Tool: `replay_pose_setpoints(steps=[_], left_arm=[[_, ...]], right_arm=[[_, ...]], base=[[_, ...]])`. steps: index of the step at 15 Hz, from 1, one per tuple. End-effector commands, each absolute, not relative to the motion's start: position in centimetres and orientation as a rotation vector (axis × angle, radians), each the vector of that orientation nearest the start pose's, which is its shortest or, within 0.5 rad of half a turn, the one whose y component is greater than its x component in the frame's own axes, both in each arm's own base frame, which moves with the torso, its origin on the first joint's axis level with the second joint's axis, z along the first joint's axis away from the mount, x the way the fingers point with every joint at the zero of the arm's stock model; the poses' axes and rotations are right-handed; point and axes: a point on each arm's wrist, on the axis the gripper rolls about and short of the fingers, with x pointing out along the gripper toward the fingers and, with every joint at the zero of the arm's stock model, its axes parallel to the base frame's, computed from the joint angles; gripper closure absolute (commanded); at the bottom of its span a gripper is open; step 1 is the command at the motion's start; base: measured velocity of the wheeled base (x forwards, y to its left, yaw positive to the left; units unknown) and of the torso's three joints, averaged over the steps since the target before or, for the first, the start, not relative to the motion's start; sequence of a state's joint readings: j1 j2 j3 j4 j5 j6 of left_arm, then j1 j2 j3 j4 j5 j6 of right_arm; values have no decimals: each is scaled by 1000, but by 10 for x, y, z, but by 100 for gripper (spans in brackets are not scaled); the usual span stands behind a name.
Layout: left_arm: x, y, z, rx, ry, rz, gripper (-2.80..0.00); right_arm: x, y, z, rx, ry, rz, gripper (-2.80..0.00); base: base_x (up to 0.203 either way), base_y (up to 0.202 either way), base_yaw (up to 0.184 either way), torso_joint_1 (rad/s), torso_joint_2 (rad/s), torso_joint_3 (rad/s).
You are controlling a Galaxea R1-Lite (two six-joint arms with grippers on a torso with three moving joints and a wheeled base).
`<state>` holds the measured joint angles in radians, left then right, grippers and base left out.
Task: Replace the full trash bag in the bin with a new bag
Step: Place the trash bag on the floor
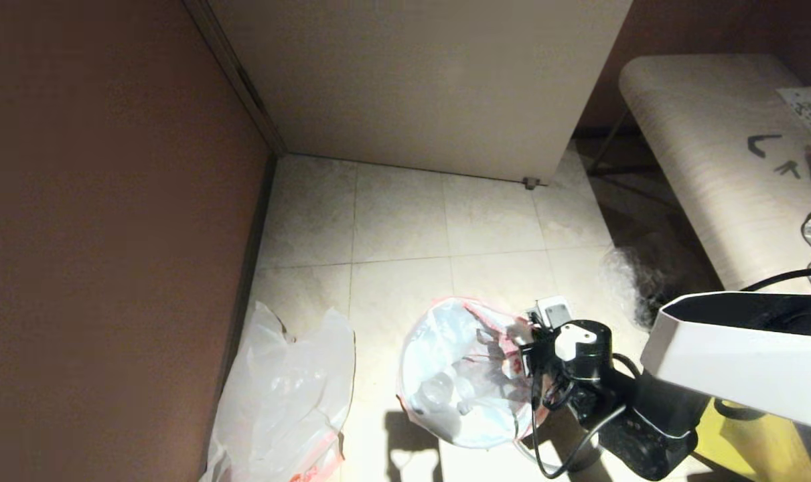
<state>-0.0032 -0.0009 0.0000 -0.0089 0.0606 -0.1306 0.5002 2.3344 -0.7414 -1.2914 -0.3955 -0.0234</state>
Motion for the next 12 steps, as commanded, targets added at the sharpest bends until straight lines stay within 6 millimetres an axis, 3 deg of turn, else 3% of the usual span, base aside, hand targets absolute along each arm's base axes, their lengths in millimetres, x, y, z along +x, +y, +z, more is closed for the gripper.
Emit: replay_pose_setpoints(steps=[1,7,12], left_arm=[[-23,1,76,-132,-13,58,0],[-23,1,76,-132,-13,58,0],[-23,1,76,-132,-13,58,0]], right_arm=[[324,171,29,-66,324,155,0],[317,171,17,4,524,313,0],[327,176,43,288,693,551,0]], base=[[0,0,0,0,0,0],[0,0,0,0,0,0],[0,0,0,0,0,0]])
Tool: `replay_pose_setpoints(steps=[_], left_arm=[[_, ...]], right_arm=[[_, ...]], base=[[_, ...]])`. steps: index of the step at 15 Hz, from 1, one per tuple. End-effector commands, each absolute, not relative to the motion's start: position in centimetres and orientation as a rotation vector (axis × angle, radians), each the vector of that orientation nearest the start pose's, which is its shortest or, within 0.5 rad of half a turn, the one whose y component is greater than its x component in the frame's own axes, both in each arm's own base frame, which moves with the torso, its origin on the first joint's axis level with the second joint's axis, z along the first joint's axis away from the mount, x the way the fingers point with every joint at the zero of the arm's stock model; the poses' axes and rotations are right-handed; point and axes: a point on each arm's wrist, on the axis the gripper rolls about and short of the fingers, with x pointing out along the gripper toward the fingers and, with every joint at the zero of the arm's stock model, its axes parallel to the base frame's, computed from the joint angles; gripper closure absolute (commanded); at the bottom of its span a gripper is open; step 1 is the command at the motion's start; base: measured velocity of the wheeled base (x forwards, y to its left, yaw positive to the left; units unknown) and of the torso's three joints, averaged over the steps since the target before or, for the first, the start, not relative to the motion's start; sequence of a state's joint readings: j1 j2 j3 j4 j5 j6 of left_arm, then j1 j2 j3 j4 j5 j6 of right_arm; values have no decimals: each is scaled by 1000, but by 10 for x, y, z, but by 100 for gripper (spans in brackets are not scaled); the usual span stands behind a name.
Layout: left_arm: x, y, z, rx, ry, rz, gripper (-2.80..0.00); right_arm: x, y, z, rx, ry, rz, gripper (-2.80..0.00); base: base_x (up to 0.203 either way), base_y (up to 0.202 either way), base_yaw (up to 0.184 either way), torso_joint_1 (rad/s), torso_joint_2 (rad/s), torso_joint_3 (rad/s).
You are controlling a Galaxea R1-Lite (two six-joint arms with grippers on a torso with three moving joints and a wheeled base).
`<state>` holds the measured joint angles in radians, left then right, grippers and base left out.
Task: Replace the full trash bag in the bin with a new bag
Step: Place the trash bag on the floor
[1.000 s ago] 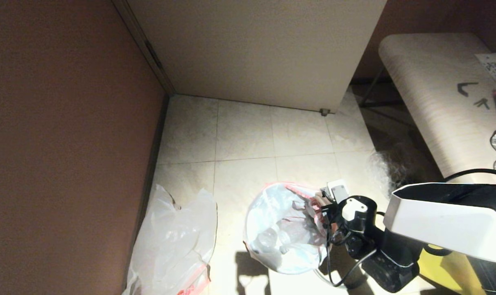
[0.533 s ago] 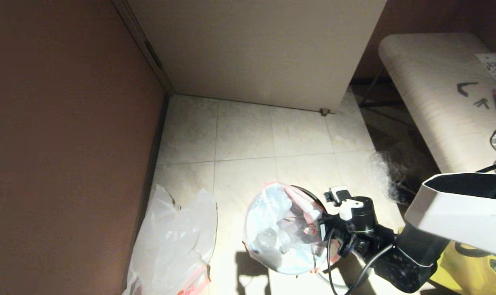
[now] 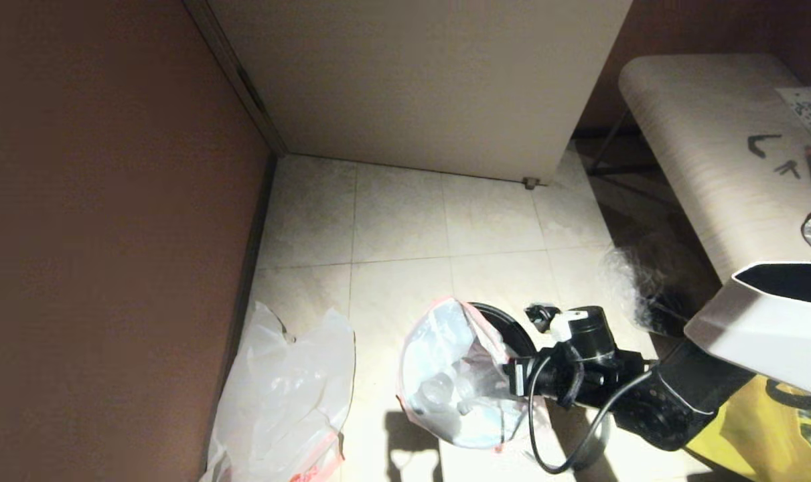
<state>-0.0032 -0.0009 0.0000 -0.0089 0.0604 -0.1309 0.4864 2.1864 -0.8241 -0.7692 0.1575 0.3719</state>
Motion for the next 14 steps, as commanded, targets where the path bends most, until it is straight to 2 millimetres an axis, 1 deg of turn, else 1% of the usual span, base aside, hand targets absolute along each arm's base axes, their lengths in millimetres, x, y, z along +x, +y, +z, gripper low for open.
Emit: replay_pose_setpoints(steps=[1,3,5,9,12,14], left_arm=[[-23,1,76,-132,-13,58,0],[-23,1,76,-132,-13,58,0],[-23,1,76,-132,-13,58,0],[-23,1,76,-132,-13,58,0],[-23,1,76,-132,-13,58,0],[-23,1,76,-132,-13,58,0]], right_arm=[[331,176,47,336,730,593,0],[339,175,51,421,818,675,0],[346,169,54,496,886,726,0],[345,166,55,561,967,781,0],[341,168,76,630,976,843,0],[339,169,88,700,990,831,0]], base=[[0,0,0,0,0,0],[0,0,0,0,0,0],[0,0,0,0,0,0],[0,0,0,0,0,0],[0,0,0,0,0,0],[0,0,0,0,0,0]])
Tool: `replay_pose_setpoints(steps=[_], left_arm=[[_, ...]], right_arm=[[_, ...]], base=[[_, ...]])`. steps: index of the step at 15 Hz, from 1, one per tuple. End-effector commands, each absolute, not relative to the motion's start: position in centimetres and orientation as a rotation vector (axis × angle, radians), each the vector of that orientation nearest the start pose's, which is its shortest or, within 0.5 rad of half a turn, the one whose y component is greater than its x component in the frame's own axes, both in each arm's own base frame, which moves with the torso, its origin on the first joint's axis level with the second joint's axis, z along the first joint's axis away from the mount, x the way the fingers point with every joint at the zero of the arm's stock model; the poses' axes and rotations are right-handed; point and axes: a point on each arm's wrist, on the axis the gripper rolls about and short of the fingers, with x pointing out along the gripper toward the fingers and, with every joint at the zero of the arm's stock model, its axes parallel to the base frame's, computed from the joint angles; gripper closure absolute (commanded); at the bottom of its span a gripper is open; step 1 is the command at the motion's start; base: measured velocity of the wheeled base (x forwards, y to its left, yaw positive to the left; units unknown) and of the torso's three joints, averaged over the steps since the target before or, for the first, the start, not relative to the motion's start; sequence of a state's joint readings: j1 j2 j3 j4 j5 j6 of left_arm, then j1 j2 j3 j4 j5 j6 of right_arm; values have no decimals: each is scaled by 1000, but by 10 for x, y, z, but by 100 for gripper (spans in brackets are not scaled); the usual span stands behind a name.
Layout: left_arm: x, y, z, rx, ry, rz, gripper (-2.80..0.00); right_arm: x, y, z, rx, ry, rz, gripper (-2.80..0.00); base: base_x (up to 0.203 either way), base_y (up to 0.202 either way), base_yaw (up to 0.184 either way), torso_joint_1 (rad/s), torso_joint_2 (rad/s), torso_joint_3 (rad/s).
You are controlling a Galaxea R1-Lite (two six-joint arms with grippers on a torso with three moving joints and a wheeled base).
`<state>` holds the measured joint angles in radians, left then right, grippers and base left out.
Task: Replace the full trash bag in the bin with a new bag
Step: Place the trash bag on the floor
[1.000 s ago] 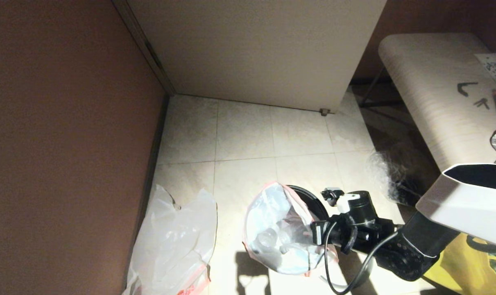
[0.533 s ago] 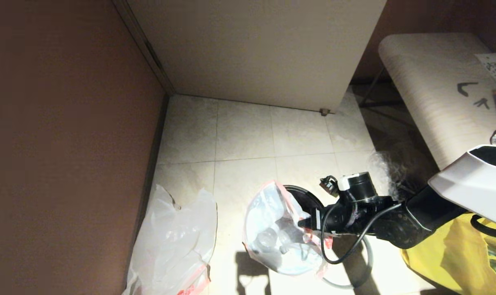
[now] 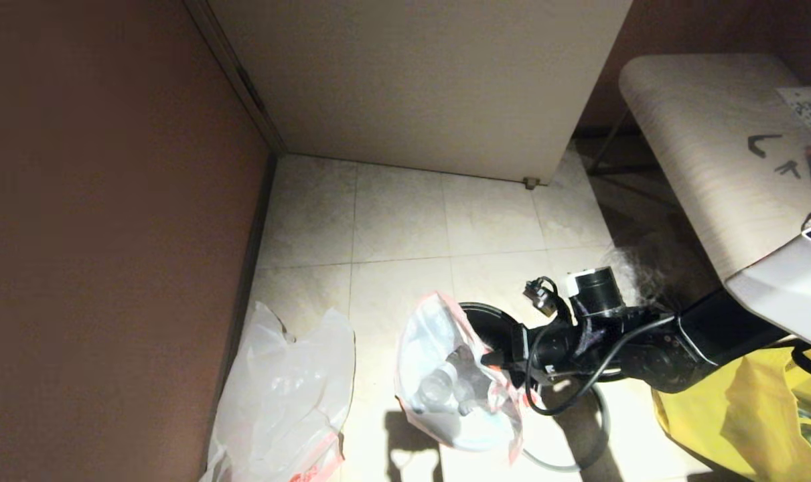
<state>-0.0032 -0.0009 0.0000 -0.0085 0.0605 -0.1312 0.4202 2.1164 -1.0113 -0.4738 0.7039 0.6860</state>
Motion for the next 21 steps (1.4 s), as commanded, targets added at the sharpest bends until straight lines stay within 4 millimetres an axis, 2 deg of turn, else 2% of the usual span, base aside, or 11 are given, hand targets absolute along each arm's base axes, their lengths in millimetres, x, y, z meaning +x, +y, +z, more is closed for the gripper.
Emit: replay_pose_setpoints(steps=[1,4,10,11,15,17,21], left_arm=[[-23,1,76,-132,-13,58,0],[-23,1,76,-132,-13,58,0],[-23,1,76,-132,-13,58,0],[-23,1,76,-132,-13,58,0],[-23,1,76,-132,-13,58,0],[-23,1,76,-132,-13,58,0],[-23,1,76,-132,-13,58,0]], right_arm=[[340,171,94,720,987,841,0],[334,173,119,771,965,873,0],[305,178,197,853,887,956,0],[300,179,204,851,892,960,0],[299,171,211,858,871,951,0],[286,170,229,849,831,994,0],[250,170,280,821,725,1114,0]], base=[[0,0,0,0,0,0],[0,0,0,0,0,0],[0,0,0,0,0,0],[0,0,0,0,0,0],[0,0,0,0,0,0],[0,0,0,0,0,0],[0,0,0,0,0,0]])
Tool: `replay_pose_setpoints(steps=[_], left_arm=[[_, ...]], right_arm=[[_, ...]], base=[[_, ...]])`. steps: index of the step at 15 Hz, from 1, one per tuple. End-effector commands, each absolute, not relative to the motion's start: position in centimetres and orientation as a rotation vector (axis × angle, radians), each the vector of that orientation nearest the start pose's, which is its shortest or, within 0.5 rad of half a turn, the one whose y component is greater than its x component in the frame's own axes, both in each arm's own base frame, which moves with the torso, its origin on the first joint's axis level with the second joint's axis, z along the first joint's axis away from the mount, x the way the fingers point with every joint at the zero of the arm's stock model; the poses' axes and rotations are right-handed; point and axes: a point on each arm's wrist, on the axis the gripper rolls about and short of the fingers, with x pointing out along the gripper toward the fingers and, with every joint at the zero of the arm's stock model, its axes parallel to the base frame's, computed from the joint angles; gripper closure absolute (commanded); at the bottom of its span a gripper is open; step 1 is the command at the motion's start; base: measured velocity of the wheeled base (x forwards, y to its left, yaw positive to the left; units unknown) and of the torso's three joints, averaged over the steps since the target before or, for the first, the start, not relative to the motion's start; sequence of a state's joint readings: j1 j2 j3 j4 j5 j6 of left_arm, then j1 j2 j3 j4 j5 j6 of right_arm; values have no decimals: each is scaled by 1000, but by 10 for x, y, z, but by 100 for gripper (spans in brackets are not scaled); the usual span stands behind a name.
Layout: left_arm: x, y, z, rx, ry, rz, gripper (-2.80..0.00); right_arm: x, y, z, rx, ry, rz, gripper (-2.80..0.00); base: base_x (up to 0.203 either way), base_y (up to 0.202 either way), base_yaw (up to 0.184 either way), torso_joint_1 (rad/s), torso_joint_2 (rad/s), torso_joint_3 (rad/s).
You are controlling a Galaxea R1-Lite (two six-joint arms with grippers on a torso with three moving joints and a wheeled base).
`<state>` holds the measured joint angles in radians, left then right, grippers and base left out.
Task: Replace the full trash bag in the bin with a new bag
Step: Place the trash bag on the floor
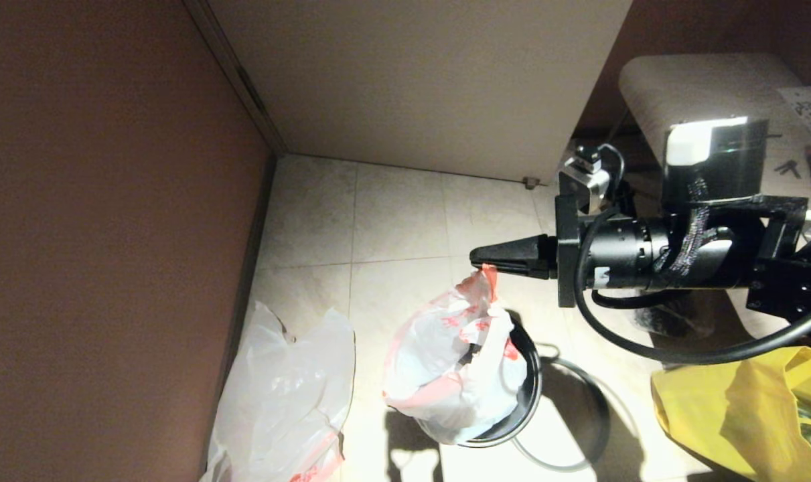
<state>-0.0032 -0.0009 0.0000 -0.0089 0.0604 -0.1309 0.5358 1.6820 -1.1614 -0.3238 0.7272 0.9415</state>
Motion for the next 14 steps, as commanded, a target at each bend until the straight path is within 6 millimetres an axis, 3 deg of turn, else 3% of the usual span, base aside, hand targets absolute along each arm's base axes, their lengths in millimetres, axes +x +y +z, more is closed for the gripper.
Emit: replay_pose_setpoints(steps=[1,6,14], left_arm=[[-23,1,76,-132,-13,58,0],[-23,1,76,-132,-13,58,0],[-23,1,76,-132,-13,58,0]], right_arm=[[240,168,295,815,692,1143,0],[193,161,366,797,548,1245,0],[161,132,452,672,134,1131,0]], base=[[0,0,0,0,0,0],[0,0,0,0,0,0],[0,0,0,0,0,0]])
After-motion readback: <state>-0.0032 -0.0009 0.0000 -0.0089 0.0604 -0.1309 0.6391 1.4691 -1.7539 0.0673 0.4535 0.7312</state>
